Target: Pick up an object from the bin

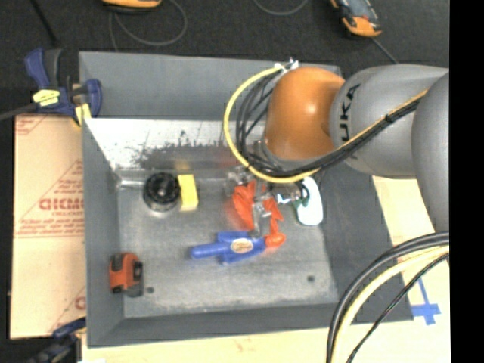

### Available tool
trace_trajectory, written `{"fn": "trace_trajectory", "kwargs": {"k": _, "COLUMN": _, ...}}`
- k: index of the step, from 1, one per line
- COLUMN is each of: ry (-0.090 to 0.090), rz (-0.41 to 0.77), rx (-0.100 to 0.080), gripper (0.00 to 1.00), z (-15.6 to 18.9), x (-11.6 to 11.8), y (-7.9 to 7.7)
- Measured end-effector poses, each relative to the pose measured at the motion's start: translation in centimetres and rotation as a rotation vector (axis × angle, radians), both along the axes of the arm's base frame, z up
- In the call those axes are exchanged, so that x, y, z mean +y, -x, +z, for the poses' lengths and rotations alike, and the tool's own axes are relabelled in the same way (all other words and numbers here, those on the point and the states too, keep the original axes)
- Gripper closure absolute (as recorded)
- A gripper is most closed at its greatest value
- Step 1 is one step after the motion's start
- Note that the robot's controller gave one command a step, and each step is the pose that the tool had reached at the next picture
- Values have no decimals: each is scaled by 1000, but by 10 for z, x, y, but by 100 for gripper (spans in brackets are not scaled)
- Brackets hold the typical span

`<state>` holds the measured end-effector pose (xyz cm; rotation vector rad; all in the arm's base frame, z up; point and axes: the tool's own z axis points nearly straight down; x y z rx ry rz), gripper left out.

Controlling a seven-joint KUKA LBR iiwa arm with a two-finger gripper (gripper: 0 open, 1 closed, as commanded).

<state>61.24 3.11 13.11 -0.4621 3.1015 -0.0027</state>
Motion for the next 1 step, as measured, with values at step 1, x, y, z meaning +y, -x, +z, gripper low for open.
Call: {"fn": "trace_trajectory", "kwargs": {"k": 1, "ry": -3, "rz": -97, "rx": 7, "gripper": 0, "z": -12, "x": 1, "y": 11}}
